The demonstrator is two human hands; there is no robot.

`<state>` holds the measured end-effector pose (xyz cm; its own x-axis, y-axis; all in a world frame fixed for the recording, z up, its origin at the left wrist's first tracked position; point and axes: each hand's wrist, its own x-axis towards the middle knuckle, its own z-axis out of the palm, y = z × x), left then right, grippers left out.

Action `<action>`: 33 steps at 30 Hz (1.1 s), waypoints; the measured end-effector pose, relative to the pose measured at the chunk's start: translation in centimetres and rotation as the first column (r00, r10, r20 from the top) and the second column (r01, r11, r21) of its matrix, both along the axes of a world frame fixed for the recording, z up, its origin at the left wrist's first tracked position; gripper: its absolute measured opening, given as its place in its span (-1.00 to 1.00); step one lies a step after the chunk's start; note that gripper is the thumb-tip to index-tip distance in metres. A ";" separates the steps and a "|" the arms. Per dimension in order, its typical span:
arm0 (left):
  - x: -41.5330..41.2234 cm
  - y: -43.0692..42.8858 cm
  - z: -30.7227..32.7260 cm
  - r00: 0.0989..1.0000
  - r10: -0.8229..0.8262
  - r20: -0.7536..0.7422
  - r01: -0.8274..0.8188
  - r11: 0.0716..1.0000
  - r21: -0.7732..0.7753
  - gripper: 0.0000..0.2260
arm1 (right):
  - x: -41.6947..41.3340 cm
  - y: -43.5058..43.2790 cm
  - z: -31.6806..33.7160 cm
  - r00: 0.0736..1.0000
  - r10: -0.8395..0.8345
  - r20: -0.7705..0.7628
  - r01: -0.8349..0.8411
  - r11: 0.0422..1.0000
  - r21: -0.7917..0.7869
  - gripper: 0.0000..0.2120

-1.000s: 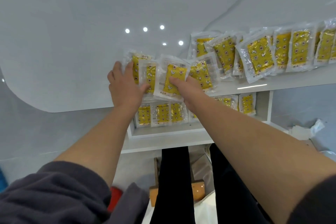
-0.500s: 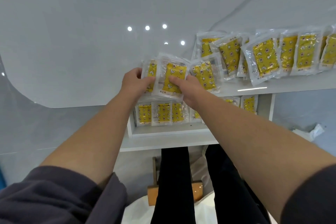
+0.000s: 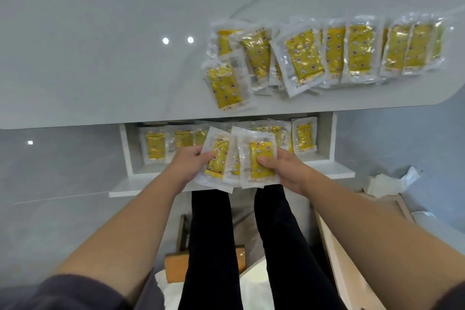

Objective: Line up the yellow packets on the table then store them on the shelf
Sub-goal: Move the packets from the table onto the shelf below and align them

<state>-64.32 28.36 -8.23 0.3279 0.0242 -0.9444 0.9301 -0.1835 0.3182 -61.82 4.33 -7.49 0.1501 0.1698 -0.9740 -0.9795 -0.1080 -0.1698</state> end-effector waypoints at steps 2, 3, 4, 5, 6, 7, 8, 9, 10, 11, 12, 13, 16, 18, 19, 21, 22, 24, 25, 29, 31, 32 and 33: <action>-0.7 -3.7 -1.8 1.000 -0.011 0.010 0.010 0.995 0.095 -0.77 | -0.2 -4.0 -1.5 0.999 0.030 0.045 -0.025 0.994 -0.111 -0.80; -0.9 -5.5 -2.8 1.000 0.015 0.024 -0.018 0.991 0.134 -0.75 | -0.2 -5.9 -2.6 0.996 0.061 0.065 -0.049 0.985 -0.166 -0.80; -1.1 -7.2 -3.9 0.998 0.049 0.035 -0.054 0.985 0.164 -0.75 | -0.1 -7.6 -3.7 0.993 0.089 0.083 -0.069 0.974 -0.217 -0.81; -1.1 -8.9 -5.0 0.996 0.075 0.049 -0.083 0.979 0.187 -0.76 | 0.0 -9.3 -4.9 0.989 0.105 0.102 -0.075 0.961 -0.267 -0.85; -1.0 -10.5 -6.3 0.994 0.090 0.063 -0.101 0.974 0.205 -0.77 | 0.2 -10.7 -6.1 0.987 0.110 0.120 -0.069 0.950 -0.305 -0.88; -0.8 -11.9 -7.5 0.993 0.097 0.073 -0.111 0.970 0.217 -0.78 | 0.5 -11.9 -7.2 0.985 0.110 0.136 -0.060 0.942 -0.330 -0.89; -0.7 -13.3 -8.6 0.992 0.100 0.077 -0.115 0.968 0.223 -0.78 | 0.8 -12.8 -8.1 0.983 0.112 0.146 -0.055 0.936 -0.349 -0.89; -0.6 -14.5 -9.6 0.993 0.091 0.079 -0.107 0.967 0.229 -0.78 | 1.0 -13.4 -9.1 0.980 0.122 0.156 -0.058 0.931 -0.361 -0.90; -0.4 -15.5 -10.6 0.993 0.078 0.086 -0.096 0.967 0.234 -0.78 | 1.3 -13.7 -9.9 0.977 0.130 0.167 -0.062 0.930 -0.361 -0.90; -0.3 -16.3 -11.3 0.993 0.066 0.098 -0.088 0.967 0.238 -0.78 | 1.5 -13.8 -10.6 0.975 0.137 0.177 -0.066 0.932 -0.356 -0.91; -0.2 -17.0 -12.0 0.992 0.062 0.109 -0.087 0.966 0.243 -0.78 | 1.7 -13.8 -11.3 0.971 0.151 0.186 -0.076 0.930 -0.359 -0.91; -0.1 -17.4 -12.7 0.990 0.061 0.124 -0.092 0.962 0.258 -0.75 | 1.9 -13.6 -11.8 0.964 0.180 0.195 -0.097 0.922 -0.374 -0.91; 0.2 -17.5 -13.8 0.990 -0.021 0.137 -0.029 0.933 0.358 -0.65 | 2.3 -13.2 -13.3 0.881 0.450 0.145 -0.322 0.797 -0.511 -0.82; 0.6 -17.2 -13.6 0.976 -0.204 0.076 0.149 0.880 0.451 -0.72 | 2.5 -12.9 -13.2 0.790 0.608 0.081 -0.447 0.661 -0.603 -0.81; 0.8 -16.9 -13.2 0.954 -0.298 0.029 0.244 0.831 0.500 -0.77 | 2.5 -12.7 -13.0 0.771 0.633 0.066 -0.462 0.628 -0.626 -0.83; 0.8 -16.2 -12.2 0.916 -0.396 -0.059 0.356 0.737 0.575 -0.79 | 2.6 -12.5 -12.1 0.764 0.641 0.071 -0.447 0.606 -0.658 -0.89; 0.7 -15.7 -11.8 0.906 -0.415 -0.083 0.380 0.712 0.590 -0.79 | 2.5 -12.4 -11.5 0.764 0.639 0.082 -0.438 0.608 -0.662 -0.90; 0.4 -14.4 -10.9 0.904 -0.418 -0.086 0.383 0.706 0.596 -0.78 | 2.3 -12.0 -10.4 0.770 0.625 0.124 -0.423 0.647 -0.635 -0.84; 0.3 -13.6 -10.7 0.919 -0.386 -0.080 0.355 0.723 0.593 -0.78 | 2.1 -11.7 -10.0 0.775 0.613 0.152 -0.414 0.674 -0.612 -0.81; -0.7 -8.5 -9.8 0.959 -0.274 -0.075 0.260 0.741 0.619 -0.77 | 1.5 -8.9 -8.6 0.761 0.595 0.259 -0.411 0.751 -0.517 -0.90; -1.4 -5.2 -9.7 0.960 -0.266 -0.087 0.257 0.716 0.649 -0.77 | 1.3 -6.7 -8.8 0.756 0.598 0.266 -0.421 0.756 -0.501 -0.81; -1.8 -3.6 -9.8 0.960 -0.265 -0.095 0.260 0.707 0.657 -0.77 | 1.2 -5.4 -9.0 0.759 0.596 0.262 -0.429 0.760 -0.488 -0.77; -2.2 -1.9 -9.9 0.959 -0.265 -0.101 0.264 0.703 0.660 -0.76 | 1.1 -3.9 -9.1 0.762 0.592 0.263 -0.437 0.769 -0.466 -0.76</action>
<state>-66.54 26.48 -18.13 0.4187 0.5534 -0.7200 0.8104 -0.5855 0.0213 -60.73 0.45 -16.58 0.5054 -0.0142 -0.8628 -0.6180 -0.7037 -0.3504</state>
